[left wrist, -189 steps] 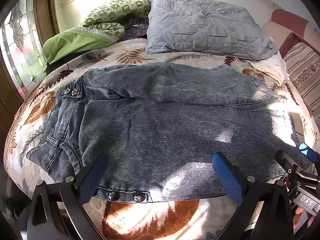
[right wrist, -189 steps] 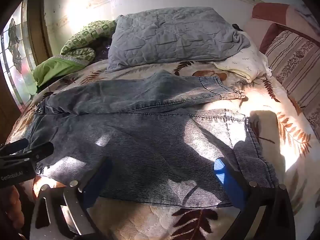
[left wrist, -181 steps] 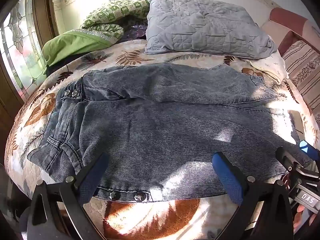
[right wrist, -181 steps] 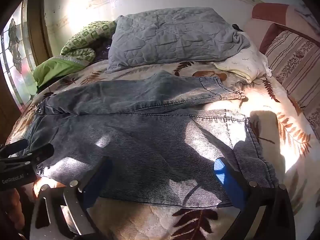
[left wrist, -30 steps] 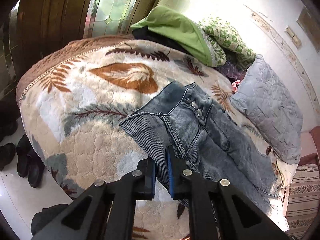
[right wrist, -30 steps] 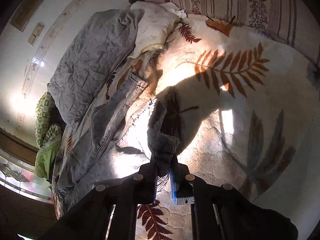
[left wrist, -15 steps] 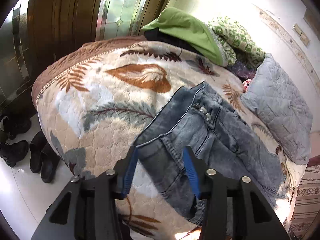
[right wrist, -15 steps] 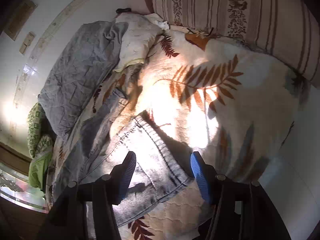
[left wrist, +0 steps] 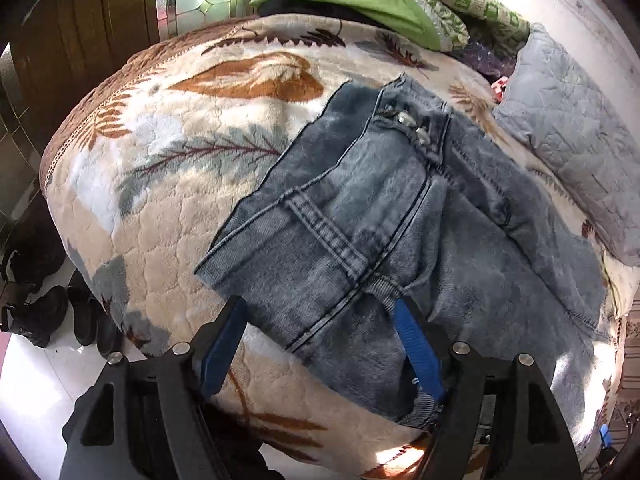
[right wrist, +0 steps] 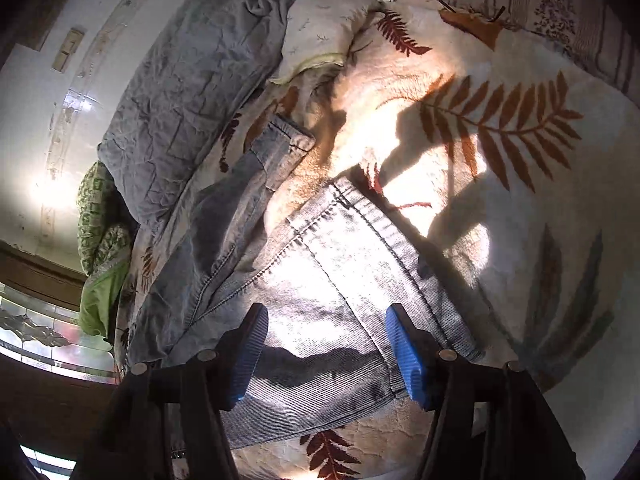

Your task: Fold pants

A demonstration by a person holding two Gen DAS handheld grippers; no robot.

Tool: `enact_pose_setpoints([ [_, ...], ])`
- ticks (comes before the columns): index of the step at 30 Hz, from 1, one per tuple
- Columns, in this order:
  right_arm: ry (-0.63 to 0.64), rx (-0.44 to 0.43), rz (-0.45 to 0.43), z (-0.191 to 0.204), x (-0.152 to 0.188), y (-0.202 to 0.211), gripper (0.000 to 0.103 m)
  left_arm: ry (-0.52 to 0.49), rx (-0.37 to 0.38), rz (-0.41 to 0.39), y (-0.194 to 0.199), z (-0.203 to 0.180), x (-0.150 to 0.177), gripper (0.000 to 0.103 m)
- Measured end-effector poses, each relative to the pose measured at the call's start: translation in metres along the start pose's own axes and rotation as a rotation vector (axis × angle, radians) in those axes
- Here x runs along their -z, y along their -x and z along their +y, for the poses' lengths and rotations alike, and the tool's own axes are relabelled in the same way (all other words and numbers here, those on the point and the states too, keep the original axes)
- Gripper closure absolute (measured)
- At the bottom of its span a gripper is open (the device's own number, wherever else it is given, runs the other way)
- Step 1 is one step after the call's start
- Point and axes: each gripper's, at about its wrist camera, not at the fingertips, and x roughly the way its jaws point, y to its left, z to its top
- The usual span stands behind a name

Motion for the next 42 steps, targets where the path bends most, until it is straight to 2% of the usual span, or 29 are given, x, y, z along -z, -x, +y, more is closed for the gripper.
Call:
enact_pose_setpoints([
  [3, 0.031, -0.045, 0.021, 0.016, -0.012, -0.010, 0.038, -0.047, 0.054, -0.064, 0.016, -0.016, -0.010, 0.027],
  [5, 0.052, -0.076, 0.037, 0.023, -0.019, -0.022, 0.038, -0.061, 0.101, -0.075, 0.018, -0.022, -0.018, 0.025],
  [6, 0.063, -0.069, 0.048, 0.024, -0.023, -0.032, 0.035, -0.057, 0.112, -0.056, 0.013, -0.023, -0.024, 0.025],
  [8, 0.023, 0.043, 0.141, 0.014, -0.026, -0.062, 0.035, -0.023, 0.133, 0.028, -0.005, -0.020, -0.034, 0.025],
  [9, 0.001, 0.046, 0.174, 0.009, -0.028, -0.071, 0.035, -0.003, 0.147, 0.067, -0.014, -0.017, -0.039, 0.025],
  [10, 0.001, 0.020, 0.150, 0.009, -0.033, -0.068, 0.035, 0.017, 0.152, 0.084, -0.020, -0.013, -0.043, 0.025],
  [14, -0.010, -0.058, -0.011, 0.026, -0.075, -0.042, 0.035, 0.023, 0.147, 0.031, -0.021, -0.017, -0.055, 0.025],
  [18, -0.016, 0.077, -0.009, 0.034, -0.122, -0.074, 0.036, 0.018, 0.162, 0.005, -0.028, -0.032, -0.075, 0.025],
  [20, -0.044, 0.089, 0.010, 0.026, -0.136, -0.093, 0.049, 0.038, 0.179, -0.001, -0.034, -0.034, -0.089, 0.025],
  [21, -0.043, 0.086, 0.021, 0.025, -0.139, -0.100, 0.065, 0.054, 0.185, 0.008, -0.040, -0.034, -0.097, 0.025],
  [23, 0.006, 0.101, 0.018, 0.028, -0.140, -0.104, 0.076, 0.076, 0.191, 0.034, -0.053, -0.034, -0.113, 0.025],
  [24, 0.046, 0.128, 0.007, 0.033, -0.140, -0.103, 0.088, 0.080, 0.192, 0.059, -0.061, -0.034, -0.119, 0.025],
  [28, 0.116, 0.169, -0.051, 0.040, -0.138, -0.086, 0.091, 0.098, 0.173, 0.077, -0.075, -0.034, -0.133, 0.025],
  [30, 0.127, 0.164, -0.088, 0.041, -0.134, -0.072, 0.091, 0.111, 0.162, 0.071, -0.079, -0.032, -0.137, 0.025],
  [32, 0.152, 0.193, -0.113, 0.040, -0.126, -0.068, 0.091, 0.114, 0.150, 0.116, -0.092, -0.031, -0.137, 0.025],
  [33, 0.161, 0.237, -0.081, 0.036, -0.120, -0.078, 0.090, 0.124, 0.155, 0.121, -0.095, -0.029, -0.137, 0.025],
  [35, 0.175, 0.305, 0.064, 0.022, -0.114, -0.112, 0.082, 0.122, 0.154, 0.115, -0.092, -0.028, -0.140, 0.025],
  [36, 0.144, 0.271, 0.040, 0.014, -0.113, -0.109, 0.079, 0.111, 0.157, 0.107, -0.088, -0.029, -0.142, 0.025],
  [38, 0.125, 0.257, -0.016, 0.015, -0.116, -0.092, 0.051, 0.072, 0.161, 0.059, -0.078, -0.033, -0.152, 0.025],
  [39, 0.125, 0.263, -0.040, 0.017, -0.119, -0.084, 0.033, 0.055, 0.161, 0.039, -0.074, -0.035, -0.159, 0.025],
  [42, 0.183, 0.274, -0.111, 0.034, -0.131, -0.064, 0.033, 0.029, 0.209, 0.044, -0.078, -0.044, -0.186, 0.025],
])
